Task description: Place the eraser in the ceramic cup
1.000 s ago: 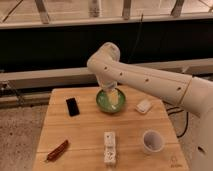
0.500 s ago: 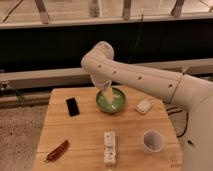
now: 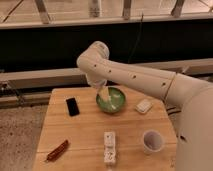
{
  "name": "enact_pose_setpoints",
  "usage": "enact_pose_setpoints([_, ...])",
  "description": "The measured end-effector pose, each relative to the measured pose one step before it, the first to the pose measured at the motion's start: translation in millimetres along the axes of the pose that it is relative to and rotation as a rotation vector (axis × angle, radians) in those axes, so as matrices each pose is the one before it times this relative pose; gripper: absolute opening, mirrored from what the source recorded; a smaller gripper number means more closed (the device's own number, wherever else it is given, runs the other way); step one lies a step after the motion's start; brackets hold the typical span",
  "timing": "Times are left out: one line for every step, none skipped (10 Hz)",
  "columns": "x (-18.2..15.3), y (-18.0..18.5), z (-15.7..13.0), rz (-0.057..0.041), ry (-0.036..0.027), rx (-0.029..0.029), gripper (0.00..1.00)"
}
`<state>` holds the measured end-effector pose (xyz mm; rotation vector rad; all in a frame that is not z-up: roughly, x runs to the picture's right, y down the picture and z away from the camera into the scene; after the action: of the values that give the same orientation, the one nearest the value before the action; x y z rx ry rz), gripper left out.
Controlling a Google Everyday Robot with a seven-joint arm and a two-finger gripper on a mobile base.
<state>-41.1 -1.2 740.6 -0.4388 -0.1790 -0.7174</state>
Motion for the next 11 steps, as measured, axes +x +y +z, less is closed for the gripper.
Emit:
enact_pose_setpoints([-7.37,-8.54,0.97,-0.02381,-0.00694,0.00562,0.80])
enact_pose_setpoints([-7.36,-6.70,1.56,-0.01716,-0.00817,0.00235,0.80])
enact_pose_setpoints([-5.75,-7.39,1.67,-0.02364,-0.00595,0.00408,0.80])
enact_pose_setpoints([-0.08,0.29,1.48,-0.01600,-0.00276,-0.00018,0.80])
enact_pose_setpoints([1.44,1.03,2.29,-0.02007,-0.00178,0.00043,0.80])
enact_pose_setpoints([-0.44,-0.91,2.84,-0.01600,-0.00265,0.00347,0.80])
enact_pose_setpoints([-4.80,-4.46,4.28,-0.01577,-0.00440,0.00378,0.80])
enact_pose_setpoints([-5.91,-5.82,4.37,-0.01801,-0.00313,0.00280,0.80])
enact_pose_setpoints([-2.19,-2.01,2.24,-0.00942,-0.00231,0.00087,0.80])
enact_pose_setpoints([-0.22,-1.12,2.54,-0.02015,-0.00122,0.00121,0.80])
enact_pose_setpoints([-0.29,-1.30,1.86,-0.01928,-0.00160,0.00135,0.80])
